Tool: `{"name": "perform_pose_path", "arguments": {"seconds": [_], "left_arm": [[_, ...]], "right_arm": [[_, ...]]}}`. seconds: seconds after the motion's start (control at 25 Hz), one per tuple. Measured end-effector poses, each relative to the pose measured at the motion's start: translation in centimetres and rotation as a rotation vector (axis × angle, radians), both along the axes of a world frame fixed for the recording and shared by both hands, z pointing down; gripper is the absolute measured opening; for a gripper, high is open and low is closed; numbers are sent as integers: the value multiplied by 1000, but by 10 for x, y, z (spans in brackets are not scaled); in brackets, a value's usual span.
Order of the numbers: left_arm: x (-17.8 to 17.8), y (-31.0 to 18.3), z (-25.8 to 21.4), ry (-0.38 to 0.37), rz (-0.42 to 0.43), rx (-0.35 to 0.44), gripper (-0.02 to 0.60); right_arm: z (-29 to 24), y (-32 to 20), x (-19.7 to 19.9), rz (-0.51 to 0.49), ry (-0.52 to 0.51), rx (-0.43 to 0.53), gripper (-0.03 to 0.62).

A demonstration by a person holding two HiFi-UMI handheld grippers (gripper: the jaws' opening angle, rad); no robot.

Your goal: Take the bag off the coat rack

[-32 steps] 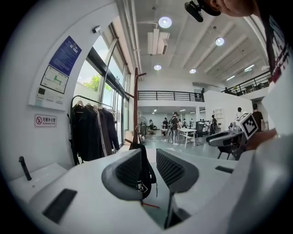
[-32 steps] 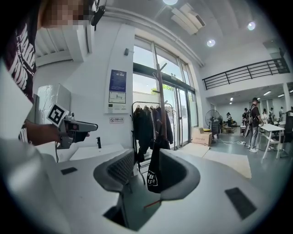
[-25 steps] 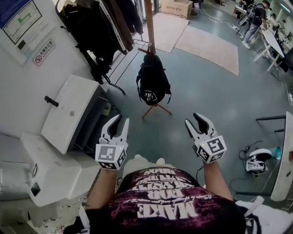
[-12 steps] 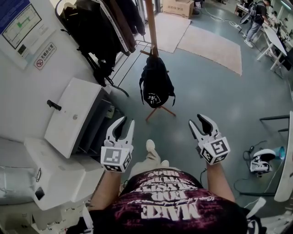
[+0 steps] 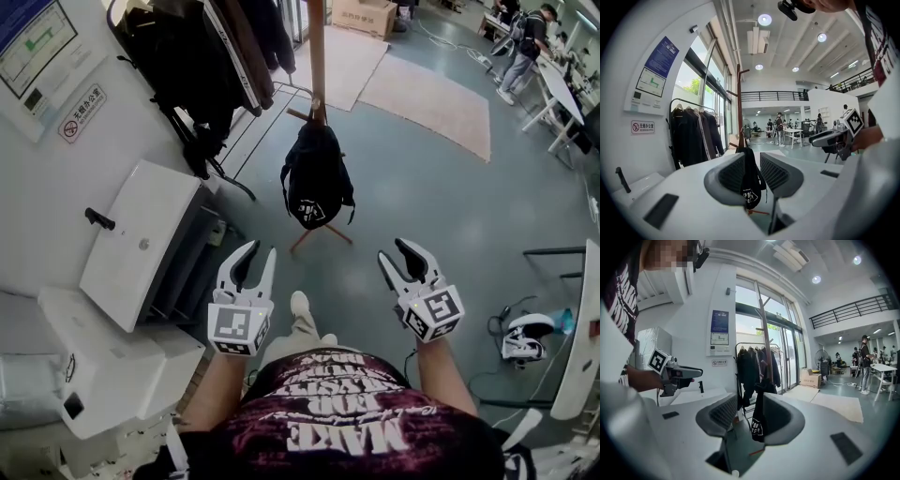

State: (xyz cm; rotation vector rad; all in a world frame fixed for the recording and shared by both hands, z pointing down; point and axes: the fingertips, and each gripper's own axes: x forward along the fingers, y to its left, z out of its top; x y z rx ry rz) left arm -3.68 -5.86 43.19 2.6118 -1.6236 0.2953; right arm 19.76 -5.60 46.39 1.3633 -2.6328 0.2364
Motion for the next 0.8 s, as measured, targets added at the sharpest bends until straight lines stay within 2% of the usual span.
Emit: {"name": "perform_pose_path", "arguments": {"seconds": [0.4, 0.6, 0.8], "left_arm": [[-1, -41, -3, 29, 24, -6, 103], [5, -59, -6, -31, 33, 20, 103], [4, -80, -6, -5, 40, 6, 103]], "right_arm": [[-4, -34, -8, -9, 29, -11, 172], [-6, -53, -13, -20, 36, -11, 170], [-3, -74, -18, -23, 35, -16, 167]]}}
